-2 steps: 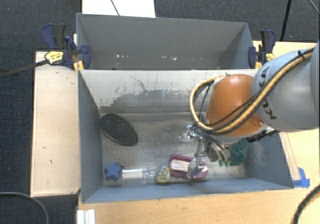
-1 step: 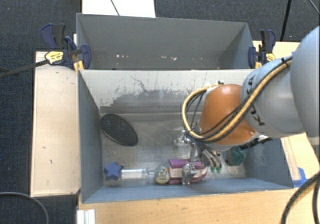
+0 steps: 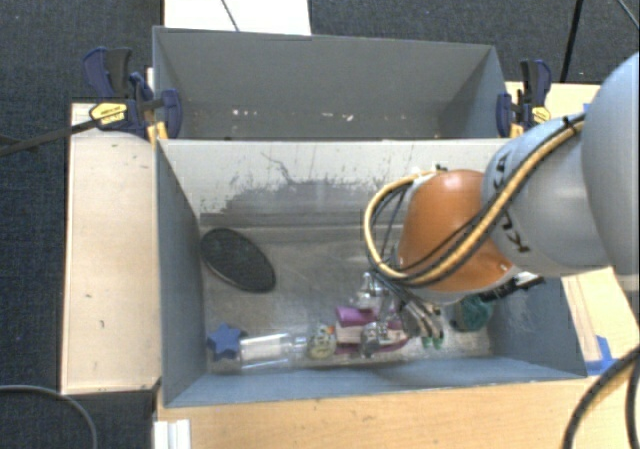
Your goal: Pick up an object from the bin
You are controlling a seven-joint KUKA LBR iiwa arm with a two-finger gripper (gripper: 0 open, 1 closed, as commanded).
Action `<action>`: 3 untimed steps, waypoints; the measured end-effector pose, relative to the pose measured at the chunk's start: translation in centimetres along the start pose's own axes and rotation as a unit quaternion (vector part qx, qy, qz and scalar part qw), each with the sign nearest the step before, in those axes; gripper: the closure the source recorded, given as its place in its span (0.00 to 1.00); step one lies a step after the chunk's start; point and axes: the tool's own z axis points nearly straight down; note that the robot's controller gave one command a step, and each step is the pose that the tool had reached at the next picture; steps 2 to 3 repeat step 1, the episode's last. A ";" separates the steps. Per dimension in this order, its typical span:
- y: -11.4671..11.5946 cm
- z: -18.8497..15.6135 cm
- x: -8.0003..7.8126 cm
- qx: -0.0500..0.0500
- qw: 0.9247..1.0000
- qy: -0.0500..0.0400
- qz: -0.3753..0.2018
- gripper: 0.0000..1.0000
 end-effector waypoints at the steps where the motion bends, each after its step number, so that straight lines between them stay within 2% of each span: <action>1: -2.7 -14.7 0.2 0.000 1.000 -0.007 0.009 1.00; 3: -2.7 -14.7 0.2 0.000 1.000 -0.007 0.009 1.00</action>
Offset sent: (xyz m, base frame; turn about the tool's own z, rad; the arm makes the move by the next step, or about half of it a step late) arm -0.0022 -0.0268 0.1430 0.0138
